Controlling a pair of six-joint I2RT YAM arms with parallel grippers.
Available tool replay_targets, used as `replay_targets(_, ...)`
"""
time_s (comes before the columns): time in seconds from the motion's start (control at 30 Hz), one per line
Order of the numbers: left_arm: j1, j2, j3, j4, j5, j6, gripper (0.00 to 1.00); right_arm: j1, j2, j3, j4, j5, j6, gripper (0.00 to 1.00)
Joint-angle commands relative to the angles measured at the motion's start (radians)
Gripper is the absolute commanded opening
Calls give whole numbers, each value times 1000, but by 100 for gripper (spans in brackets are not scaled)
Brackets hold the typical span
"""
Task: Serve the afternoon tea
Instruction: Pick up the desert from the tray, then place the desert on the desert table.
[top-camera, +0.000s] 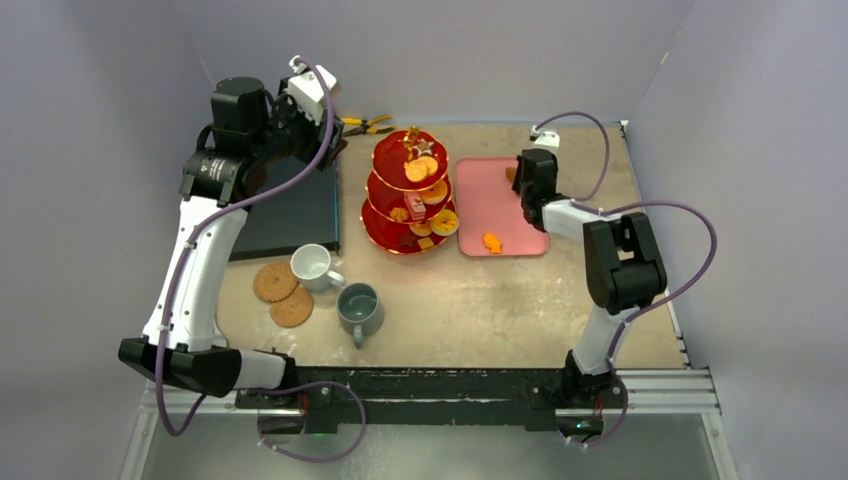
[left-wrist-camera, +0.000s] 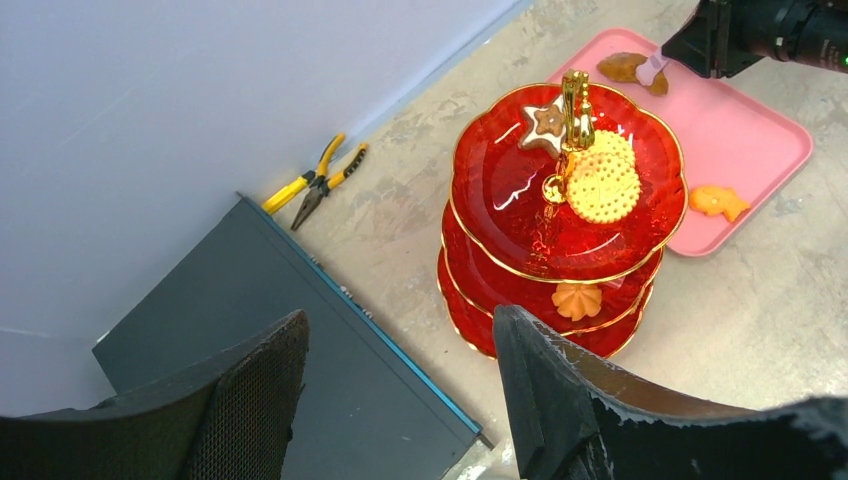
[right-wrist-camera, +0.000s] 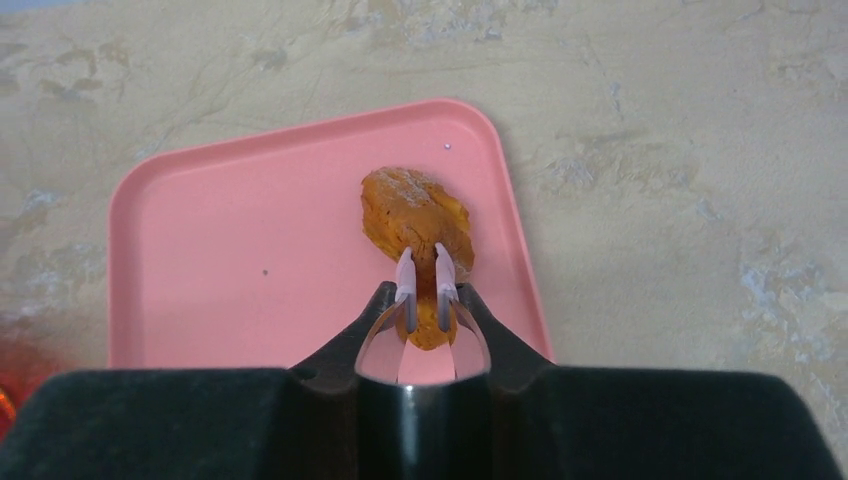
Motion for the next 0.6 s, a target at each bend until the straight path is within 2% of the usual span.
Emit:
replay_targets(0.0, 8, -42, -2, 36, -3, -7, 67, -1, -133, -18, 47, -3, -10, 13)
replay_targets(0.17, 12, -39, -19, 55, -6, -20, 66, 23, -306, -45, 15, -81, -15, 16)
replay_targets(0.4, 15, -50, -41, 56, -23, -9, 66, 165, -528, -45, -116, -103, -62, 19)
replay_targets(0.57, 16, -48, -41, 50, -17, -18, 66, 261, -567, 30, -190, -156, -67, 20)
